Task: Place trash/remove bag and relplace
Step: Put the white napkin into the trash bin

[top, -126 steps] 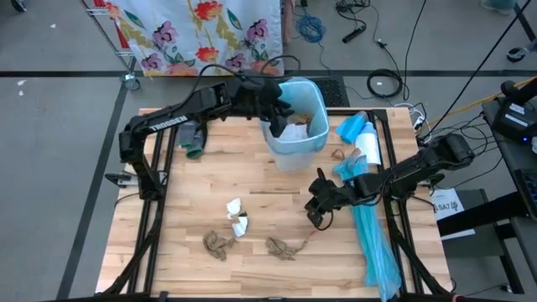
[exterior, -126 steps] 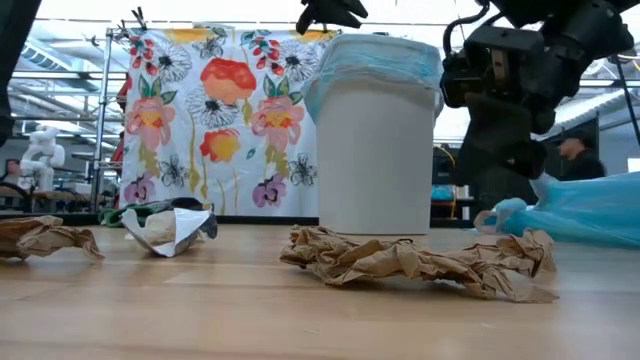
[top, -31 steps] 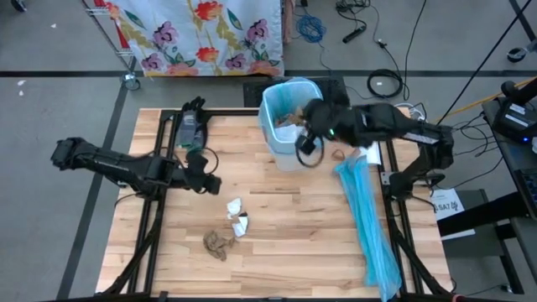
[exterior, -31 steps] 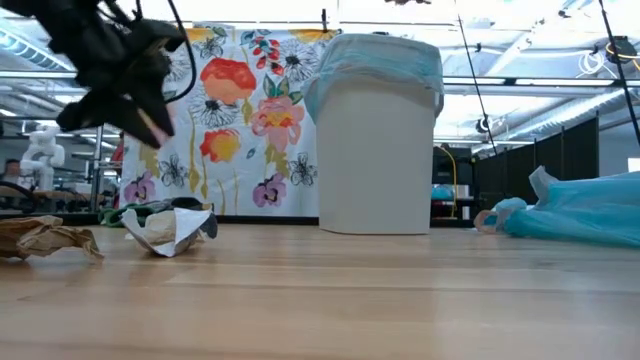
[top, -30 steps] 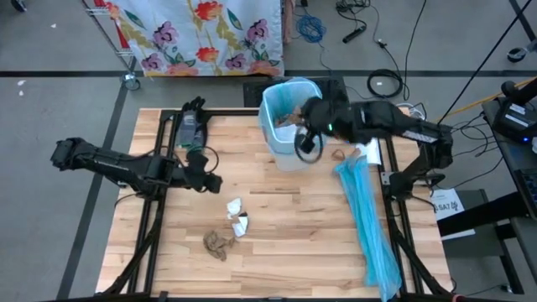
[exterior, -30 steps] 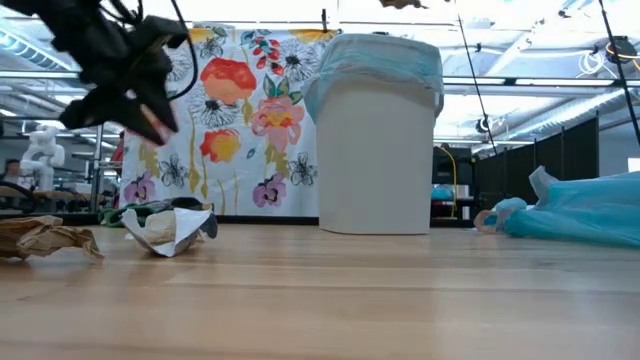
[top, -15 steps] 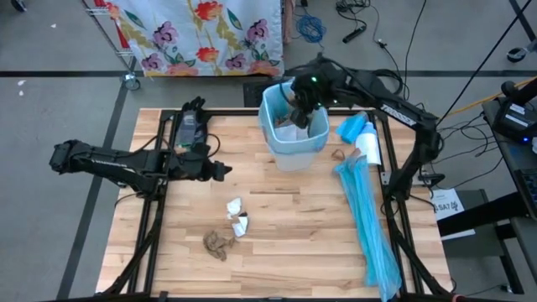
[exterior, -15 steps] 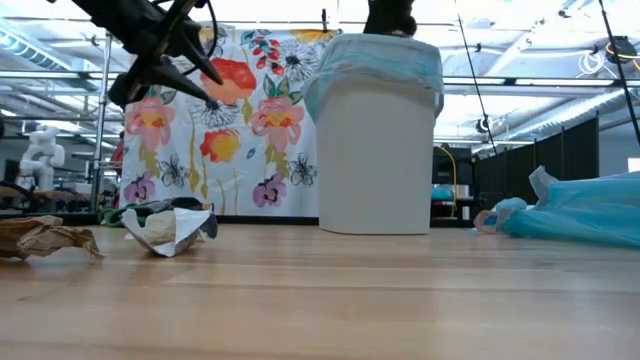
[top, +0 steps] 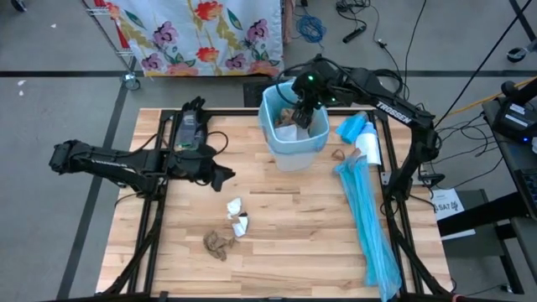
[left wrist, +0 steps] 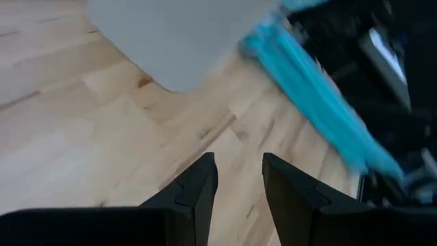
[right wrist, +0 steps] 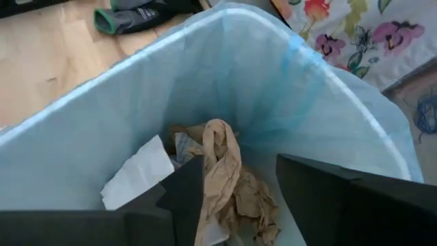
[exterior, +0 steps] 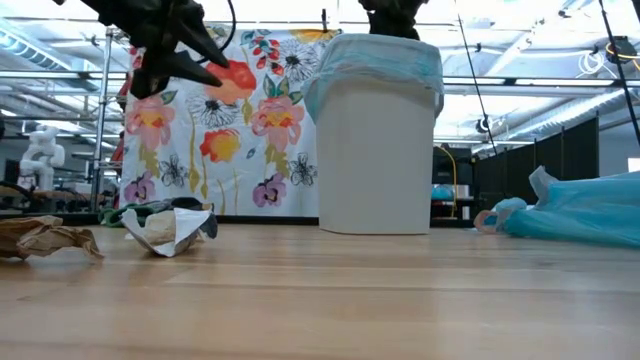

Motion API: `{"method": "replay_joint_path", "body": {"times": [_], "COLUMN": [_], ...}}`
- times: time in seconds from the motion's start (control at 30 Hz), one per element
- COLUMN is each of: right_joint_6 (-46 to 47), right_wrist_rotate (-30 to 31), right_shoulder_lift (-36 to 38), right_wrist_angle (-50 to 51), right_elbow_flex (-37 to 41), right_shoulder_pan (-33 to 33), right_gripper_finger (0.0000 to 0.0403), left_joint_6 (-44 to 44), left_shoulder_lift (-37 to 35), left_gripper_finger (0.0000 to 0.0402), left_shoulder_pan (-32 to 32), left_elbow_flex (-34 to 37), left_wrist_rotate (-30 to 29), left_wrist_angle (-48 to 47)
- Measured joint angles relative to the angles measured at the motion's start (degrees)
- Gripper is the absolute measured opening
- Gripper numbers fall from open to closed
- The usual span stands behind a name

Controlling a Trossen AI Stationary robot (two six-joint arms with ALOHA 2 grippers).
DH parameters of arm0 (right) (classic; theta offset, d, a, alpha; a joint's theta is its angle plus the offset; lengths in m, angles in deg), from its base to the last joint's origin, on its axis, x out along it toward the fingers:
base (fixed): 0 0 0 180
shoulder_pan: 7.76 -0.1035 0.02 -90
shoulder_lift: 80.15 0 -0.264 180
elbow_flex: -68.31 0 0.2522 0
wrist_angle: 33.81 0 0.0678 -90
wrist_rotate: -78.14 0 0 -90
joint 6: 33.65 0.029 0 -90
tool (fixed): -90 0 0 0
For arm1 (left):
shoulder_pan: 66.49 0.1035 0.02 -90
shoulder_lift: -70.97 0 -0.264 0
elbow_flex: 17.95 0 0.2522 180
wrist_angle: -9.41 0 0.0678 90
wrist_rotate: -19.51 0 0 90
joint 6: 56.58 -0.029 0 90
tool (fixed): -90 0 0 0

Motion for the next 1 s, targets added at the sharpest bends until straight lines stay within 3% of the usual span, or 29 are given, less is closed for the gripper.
{"method": "replay_joint_path", "body": {"times": [0.23, 0.5, 0.73, 1.0], "right_joint_6": [3.9, 18.5, 34.5, 55.2], "right_wrist_rotate": [-0.3, -0.2, 1.2, 13.7], "right_shoulder_lift": [0.7, 2.9, 3.3, 2.7], "right_wrist_angle": [5.8, 9.5, 11.1, 12.2], "right_elbow_flex": [0.0, 0.0, 0.0, 0.0], "right_shoulder_pan": [-2.8, -10.8, -23.9, -43.3], "right_gripper_finger": [0.0177, 0.0172, 0.0172, 0.0171], "left_joint_6": [-7.7, -17.2, -21.4, -33.0], "left_shoulder_lift": [0.5, 3.5, 8.8, 16.9], "left_gripper_finger": [0.0123, 0.012, 0.0103, 0.0102], "left_shoulder_pan": [-2.3, -8.8, -13.1, -14.0], "left_elbow_flex": [0.0, 0.0, 0.0, 0.0], "left_wrist_rotate": [5.8, 6.9, 6.5, 6.2], "left_wrist_angle": [-0.1, -6.3, -15.7, -15.0]}}
